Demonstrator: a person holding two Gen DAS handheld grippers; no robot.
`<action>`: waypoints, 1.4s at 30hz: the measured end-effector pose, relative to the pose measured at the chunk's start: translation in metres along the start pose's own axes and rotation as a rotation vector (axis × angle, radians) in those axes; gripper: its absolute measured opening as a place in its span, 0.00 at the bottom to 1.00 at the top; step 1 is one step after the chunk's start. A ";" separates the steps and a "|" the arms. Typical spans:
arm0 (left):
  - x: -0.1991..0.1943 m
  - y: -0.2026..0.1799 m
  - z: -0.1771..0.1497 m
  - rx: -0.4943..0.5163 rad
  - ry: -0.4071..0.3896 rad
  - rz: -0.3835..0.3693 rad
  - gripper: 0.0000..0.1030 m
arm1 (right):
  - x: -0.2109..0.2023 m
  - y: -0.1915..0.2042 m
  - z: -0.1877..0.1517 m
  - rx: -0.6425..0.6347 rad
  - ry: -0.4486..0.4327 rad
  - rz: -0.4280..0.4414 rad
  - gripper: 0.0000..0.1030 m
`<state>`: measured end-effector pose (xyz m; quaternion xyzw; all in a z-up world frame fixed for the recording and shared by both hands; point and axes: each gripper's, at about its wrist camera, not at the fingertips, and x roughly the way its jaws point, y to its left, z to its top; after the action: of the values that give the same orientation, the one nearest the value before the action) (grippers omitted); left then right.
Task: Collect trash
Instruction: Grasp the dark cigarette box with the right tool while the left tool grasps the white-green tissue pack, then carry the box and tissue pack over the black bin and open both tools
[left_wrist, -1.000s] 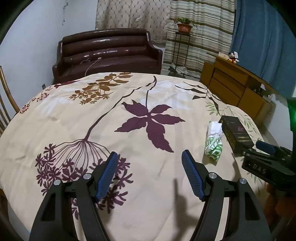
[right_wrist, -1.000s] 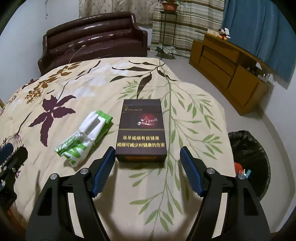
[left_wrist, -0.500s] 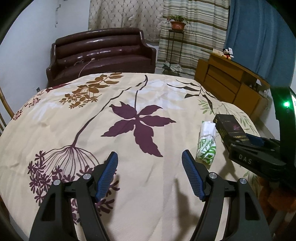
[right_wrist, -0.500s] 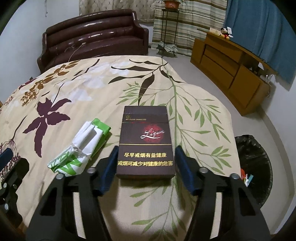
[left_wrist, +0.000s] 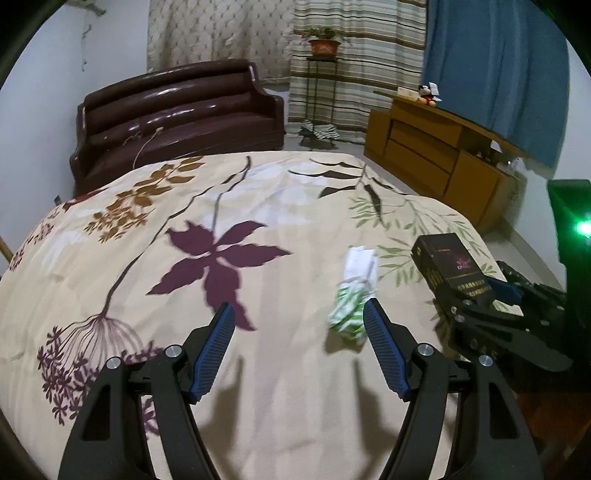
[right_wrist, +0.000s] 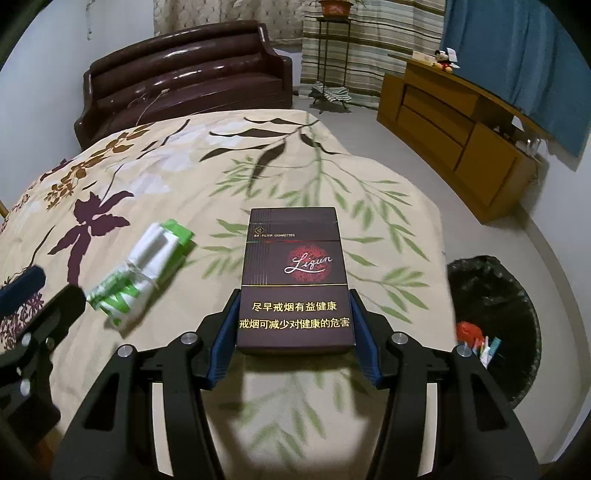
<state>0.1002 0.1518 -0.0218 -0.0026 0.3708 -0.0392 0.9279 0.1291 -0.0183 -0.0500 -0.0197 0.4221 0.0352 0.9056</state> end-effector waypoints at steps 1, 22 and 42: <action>0.002 -0.003 0.001 0.004 0.002 -0.002 0.68 | -0.001 -0.004 -0.001 0.004 0.000 -0.001 0.52; 0.052 -0.033 0.011 0.077 0.132 -0.036 0.48 | -0.008 -0.032 -0.016 0.013 -0.011 0.004 0.52; 0.044 -0.030 0.010 0.072 0.100 -0.084 0.29 | -0.008 -0.023 -0.016 -0.005 -0.015 -0.054 0.52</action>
<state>0.1367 0.1187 -0.0439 0.0171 0.4145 -0.0912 0.9053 0.1139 -0.0430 -0.0536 -0.0331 0.4144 0.0119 0.9094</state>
